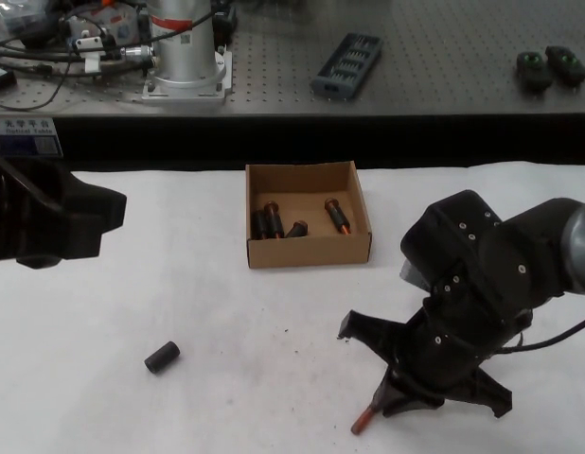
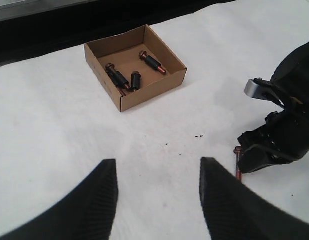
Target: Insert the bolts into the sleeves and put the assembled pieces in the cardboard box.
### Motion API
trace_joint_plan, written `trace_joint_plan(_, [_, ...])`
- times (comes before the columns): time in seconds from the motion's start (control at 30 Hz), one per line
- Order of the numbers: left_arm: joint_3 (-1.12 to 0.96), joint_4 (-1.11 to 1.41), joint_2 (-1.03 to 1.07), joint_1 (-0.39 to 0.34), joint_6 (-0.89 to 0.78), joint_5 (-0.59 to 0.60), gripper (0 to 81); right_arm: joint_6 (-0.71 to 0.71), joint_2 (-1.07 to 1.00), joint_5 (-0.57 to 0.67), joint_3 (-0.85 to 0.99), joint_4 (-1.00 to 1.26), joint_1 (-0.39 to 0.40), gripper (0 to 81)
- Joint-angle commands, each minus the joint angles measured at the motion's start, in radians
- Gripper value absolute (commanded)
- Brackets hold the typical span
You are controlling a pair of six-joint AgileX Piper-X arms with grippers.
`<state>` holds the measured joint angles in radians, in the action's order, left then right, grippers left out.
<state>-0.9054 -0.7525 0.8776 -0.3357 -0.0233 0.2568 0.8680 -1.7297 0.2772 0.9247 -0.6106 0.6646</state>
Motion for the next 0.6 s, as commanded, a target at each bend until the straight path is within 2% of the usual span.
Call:
trace_joint_plan(0.0, [-0.011,-0.002,-0.010,-0.003,-0.004,0.001,37.8,-0.118,-0.008,0.087,-0.001,0.014,0.002,4.3])
trace_joint_plan(0.07, [-0.011,-0.002,-0.010,-0.003,-0.004,0.001,37.8,-0.125,-0.008,0.141,-0.001,0.050,0.002,4.1])
trace_joint_plan(0.13, [-0.011,-0.002,-0.010,-0.003,-0.004,0.001,37.8,-0.125,-0.008,0.178,-0.001,0.094,0.002,0.2])
trace_joint_plan(0.17, [-0.011,-0.001,-0.010,-0.003,-0.004,0.010,37.8,-0.125,-0.008,0.194,-0.001,0.110,0.002,2.7])
trace_joint_plan(0.23, [-0.011,-0.001,-0.008,-0.003,-0.004,0.087,37.8,-0.125,-0.006,0.213,-0.001,0.117,0.002,13.5])
trace_joint_plan(0.3, [-0.011,-0.001,0.006,-0.006,-0.001,0.168,37.8,-0.142,-0.003,0.221,-0.001,0.111,-0.009,28.0])
trace_joint_plan(0.37, [-0.011,-0.003,0.036,-0.022,-0.001,0.175,37.8,-0.148,0.006,0.226,-0.001,0.088,-0.036,38.4])
trace_joint_plan(0.43, [-0.011,0.000,0.084,-0.044,-0.007,0.175,37.8,-0.166,0.028,0.226,-0.001,0.048,-0.076,38.2])
trace_joint_plan(0.57, [-0.011,0.045,0.225,-0.152,-0.061,0.172,37.8,-0.345,0.106,0.167,-0.001,-0.061,-0.190,28.4])
